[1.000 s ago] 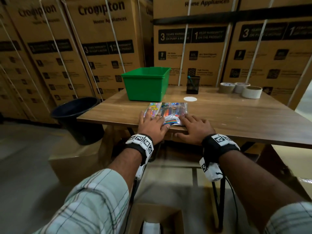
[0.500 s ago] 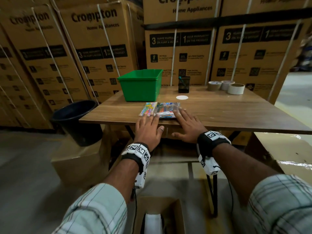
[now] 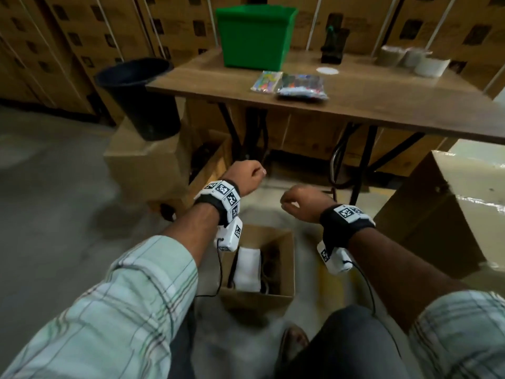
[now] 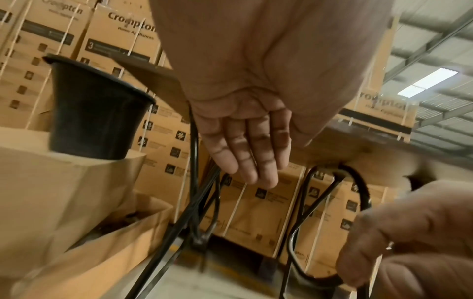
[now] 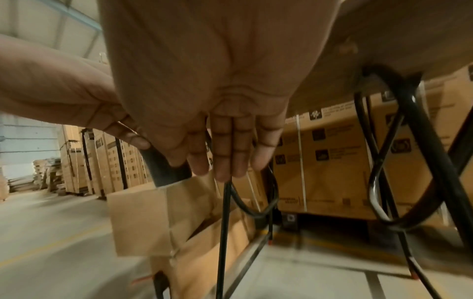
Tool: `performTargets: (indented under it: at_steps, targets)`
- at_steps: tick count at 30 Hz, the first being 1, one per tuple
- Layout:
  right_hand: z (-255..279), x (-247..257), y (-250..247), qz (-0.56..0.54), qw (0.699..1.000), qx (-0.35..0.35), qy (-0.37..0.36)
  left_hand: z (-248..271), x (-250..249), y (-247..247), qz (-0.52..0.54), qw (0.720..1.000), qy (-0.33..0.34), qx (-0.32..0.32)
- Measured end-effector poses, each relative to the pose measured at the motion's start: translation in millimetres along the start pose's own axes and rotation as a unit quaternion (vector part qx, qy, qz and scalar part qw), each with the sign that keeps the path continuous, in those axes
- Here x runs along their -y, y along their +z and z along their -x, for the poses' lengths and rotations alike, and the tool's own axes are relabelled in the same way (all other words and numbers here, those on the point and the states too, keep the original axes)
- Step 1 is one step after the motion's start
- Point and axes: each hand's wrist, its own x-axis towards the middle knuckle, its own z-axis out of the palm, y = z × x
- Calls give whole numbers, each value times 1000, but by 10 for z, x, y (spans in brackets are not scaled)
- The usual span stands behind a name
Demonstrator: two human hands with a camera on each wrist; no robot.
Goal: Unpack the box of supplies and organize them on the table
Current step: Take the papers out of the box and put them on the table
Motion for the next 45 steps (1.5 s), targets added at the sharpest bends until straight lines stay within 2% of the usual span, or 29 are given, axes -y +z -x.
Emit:
performTargets:
  at_steps: [4, 7, 11, 18, 21, 23, 26, 29, 34, 35, 37, 45]
  targets:
    - [-158, 34, 481, -13, 989, 137, 55, -13, 492, 283, 24, 997, -69, 37]
    - [-335, 31, 856, -40, 977, 190, 90, -62, 774, 436, 46, 992, -108, 39]
    - [-579, 38, 1384, -61, 959, 258, 103, -137, 1126, 926, 54, 983, -137, 105]
    - [-1044, -293, 2417, -132, 930, 311, 144, -332, 1851, 2048, 34, 952, -202, 225]
    - [-1249, -459, 2905, -135, 915, 325, 196, -501, 2061, 2423, 33, 950, -206, 232]
    - [-1358, -526, 3163, -155, 905, 321, 233, -564, 2153, 2582, 34, 951, -196, 236]
    - [-1549, -649, 3706, -190, 892, 324, 253, -621, 2386, 2906, 0, 935, -226, 272]
    - [-1601, -758, 4091, -240, 878, 293, 293, -614, 2492, 3162, -15, 928, -232, 291]
    - [-1496, -1025, 4955, -294, 879, 225, 299, -688, 2530, 3294, -5, 925, -237, 296]
    - [-1524, -1016, 4949, -312, 875, 210, 304, -706, 2528, 3289, -6, 925, -238, 295]
    - [-1621, -809, 4536, -358, 856, 176, 328, -722, 2515, 3284, -6, 926, -240, 292]
    - [-1730, -782, 4516, -428, 812, 151, 368, -681, 2459, 3251, -12, 915, -241, 322]
